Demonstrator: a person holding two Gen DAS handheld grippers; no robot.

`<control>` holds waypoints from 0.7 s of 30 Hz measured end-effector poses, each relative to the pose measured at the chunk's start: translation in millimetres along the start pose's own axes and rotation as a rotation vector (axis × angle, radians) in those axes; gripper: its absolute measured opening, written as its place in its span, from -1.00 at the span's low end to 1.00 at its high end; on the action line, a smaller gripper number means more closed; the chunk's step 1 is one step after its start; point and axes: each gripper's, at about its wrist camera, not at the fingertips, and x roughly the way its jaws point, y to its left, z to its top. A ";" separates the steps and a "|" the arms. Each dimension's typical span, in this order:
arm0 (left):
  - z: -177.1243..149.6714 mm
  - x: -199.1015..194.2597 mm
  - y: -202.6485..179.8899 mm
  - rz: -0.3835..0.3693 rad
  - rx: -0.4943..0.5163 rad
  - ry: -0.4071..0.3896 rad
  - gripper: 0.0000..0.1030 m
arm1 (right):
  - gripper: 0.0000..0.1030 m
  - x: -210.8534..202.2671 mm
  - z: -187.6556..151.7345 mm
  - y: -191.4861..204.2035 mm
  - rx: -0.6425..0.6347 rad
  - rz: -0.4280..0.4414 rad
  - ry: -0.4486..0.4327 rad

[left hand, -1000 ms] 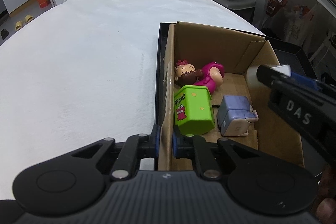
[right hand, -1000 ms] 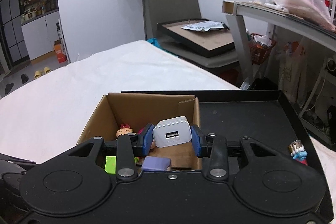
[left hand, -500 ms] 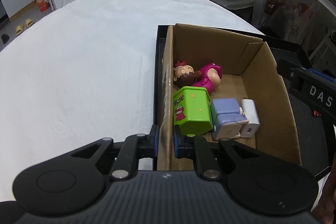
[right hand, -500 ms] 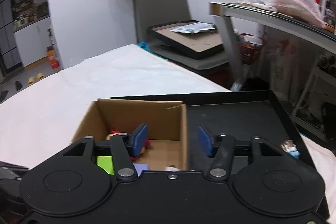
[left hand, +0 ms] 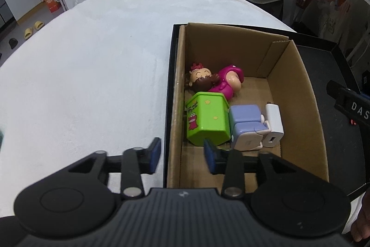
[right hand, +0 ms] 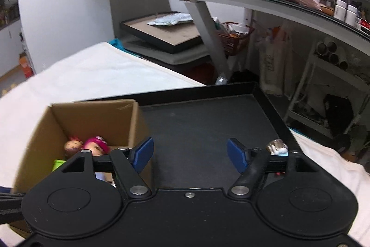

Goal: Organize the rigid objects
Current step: 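Move the right gripper to the blue-red figurine with glass cup and grasp it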

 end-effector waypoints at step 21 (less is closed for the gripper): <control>10.6 14.8 -19.2 0.126 -0.009 0.042 0.00 | 0.28 42.4 -8.6 -75.0 0.249 -0.111 0.127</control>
